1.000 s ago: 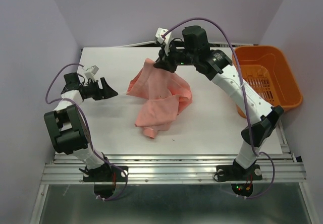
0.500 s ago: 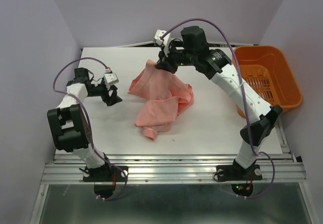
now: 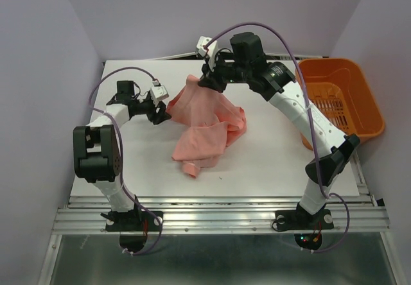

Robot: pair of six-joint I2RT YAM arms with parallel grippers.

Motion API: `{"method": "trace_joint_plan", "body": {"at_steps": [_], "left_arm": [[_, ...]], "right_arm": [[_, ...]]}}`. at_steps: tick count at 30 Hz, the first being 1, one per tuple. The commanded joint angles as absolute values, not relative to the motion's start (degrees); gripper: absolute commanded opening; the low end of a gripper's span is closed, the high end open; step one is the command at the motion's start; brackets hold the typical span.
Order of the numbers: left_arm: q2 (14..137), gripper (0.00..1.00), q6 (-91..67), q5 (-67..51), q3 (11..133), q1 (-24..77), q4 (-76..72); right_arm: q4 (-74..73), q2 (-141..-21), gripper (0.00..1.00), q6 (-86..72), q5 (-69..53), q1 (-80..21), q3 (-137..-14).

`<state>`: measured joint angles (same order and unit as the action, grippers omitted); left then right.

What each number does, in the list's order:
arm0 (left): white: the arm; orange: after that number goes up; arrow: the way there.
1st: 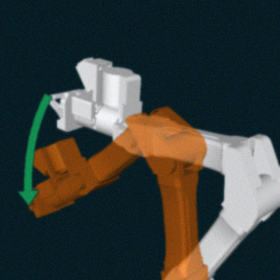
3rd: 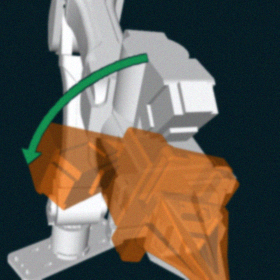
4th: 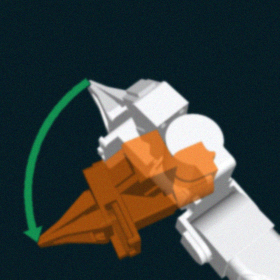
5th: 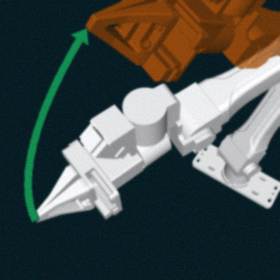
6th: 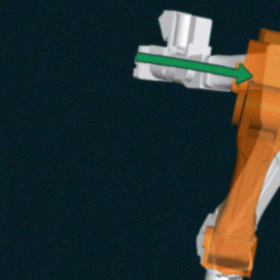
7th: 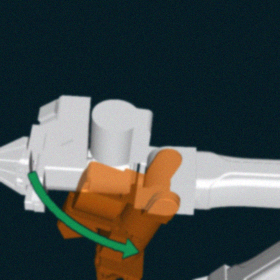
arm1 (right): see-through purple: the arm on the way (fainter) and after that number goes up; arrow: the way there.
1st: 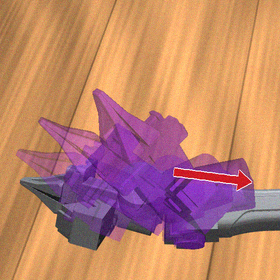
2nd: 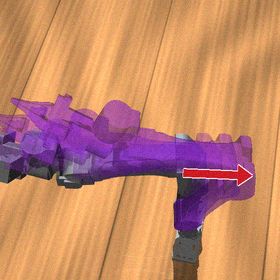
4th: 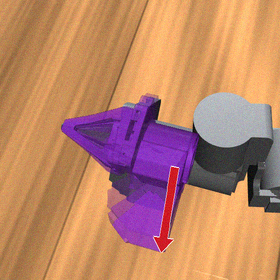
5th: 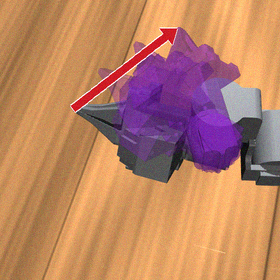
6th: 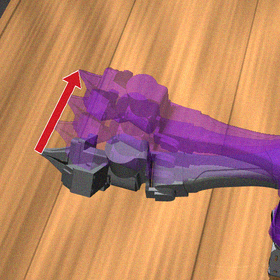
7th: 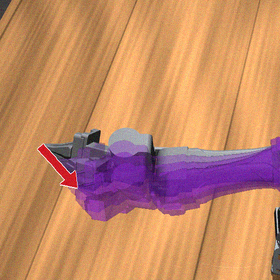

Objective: Fold and stack the skirts
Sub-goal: Flatten the skirt out

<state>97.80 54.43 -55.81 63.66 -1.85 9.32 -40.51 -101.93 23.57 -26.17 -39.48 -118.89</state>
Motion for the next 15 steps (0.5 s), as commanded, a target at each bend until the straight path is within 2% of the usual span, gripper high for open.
{"method": "trace_joint_plan", "body": {"at_steps": [1, 4, 6, 7, 8, 15], "left_arm": [[100.4, 0.65, 44.3, -56.8, 66.1, -1.6, 2.3], [101.2, 0.60, 44.3, -57.8, 66.6, -1.6, 3.2], [101.5, 0.65, 46.7, -59.7, 66.7, -1.6, 6.3], [101.9, 0.71, 48.8, -60.9, 67.1, -1.5, 7.6], [102.0, 0.74, 49.5, -61.3, 67.4, -1.4, 9.0], [103.6, 0.74, 49.1, -61.9, 67.9, -0.3, 8.9]], "right_arm": [[-36.1, -99.2, 0.01, 22.2, -23.3, -40.0, -122.6], [-33.8, -97.8, 0.01, 21.4, -21.6, -40.0, -120.9], [-32.7, -97.3, 0.01, 20.8, -20.3, -40.0, -120.2], [-32.3, -97.1, 0.01, 20.6, -19.4, -40.0, -119.9], [-32.2, -96.9, 0.01, 20.3, -19.2, -40.0, -119.6], [-30.1, -95.4, 0.01, 18.3, -18.5, -40.0, -117.5]]}}
